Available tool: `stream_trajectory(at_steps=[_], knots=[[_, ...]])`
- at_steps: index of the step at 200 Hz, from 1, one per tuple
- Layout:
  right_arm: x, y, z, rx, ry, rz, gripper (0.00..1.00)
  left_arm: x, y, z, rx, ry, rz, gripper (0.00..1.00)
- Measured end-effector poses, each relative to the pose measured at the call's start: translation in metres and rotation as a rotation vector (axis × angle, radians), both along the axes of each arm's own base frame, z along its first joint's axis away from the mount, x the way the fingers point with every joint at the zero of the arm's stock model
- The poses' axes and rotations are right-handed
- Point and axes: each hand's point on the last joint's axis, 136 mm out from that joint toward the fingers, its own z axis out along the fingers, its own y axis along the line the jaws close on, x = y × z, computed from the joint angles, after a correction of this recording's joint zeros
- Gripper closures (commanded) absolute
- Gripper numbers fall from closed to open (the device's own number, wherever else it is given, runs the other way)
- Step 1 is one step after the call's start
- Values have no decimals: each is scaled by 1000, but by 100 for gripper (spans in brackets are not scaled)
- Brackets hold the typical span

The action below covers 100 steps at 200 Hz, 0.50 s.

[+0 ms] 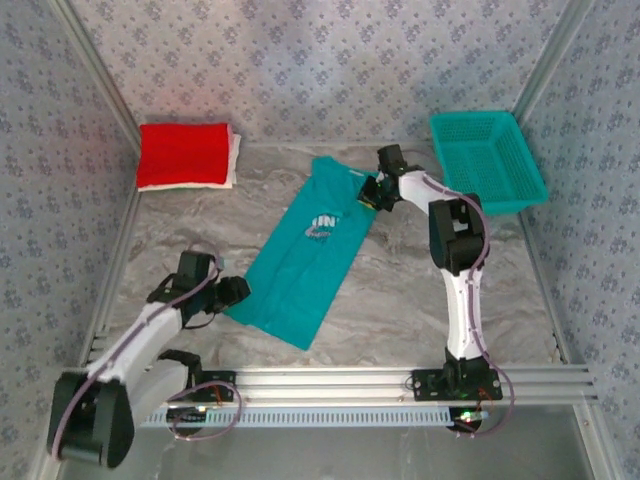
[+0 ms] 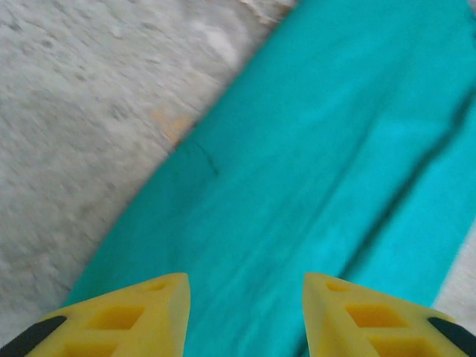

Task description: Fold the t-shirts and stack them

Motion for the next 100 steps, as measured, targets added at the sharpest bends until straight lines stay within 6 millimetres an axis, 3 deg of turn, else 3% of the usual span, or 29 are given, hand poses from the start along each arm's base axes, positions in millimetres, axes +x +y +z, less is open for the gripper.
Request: stream_trajectory(at_steps=[16, 37, 100], knots=[[20, 8, 5, 16, -33, 18, 73, -3, -2, 18, -30, -67, 2, 56], [21, 9, 14, 21, -31, 32, 71, -3, -3, 30, -51, -114, 6, 56], [15, 3, 55, 26, -76, 34, 66, -3, -2, 18, -32, -53, 8, 61]])
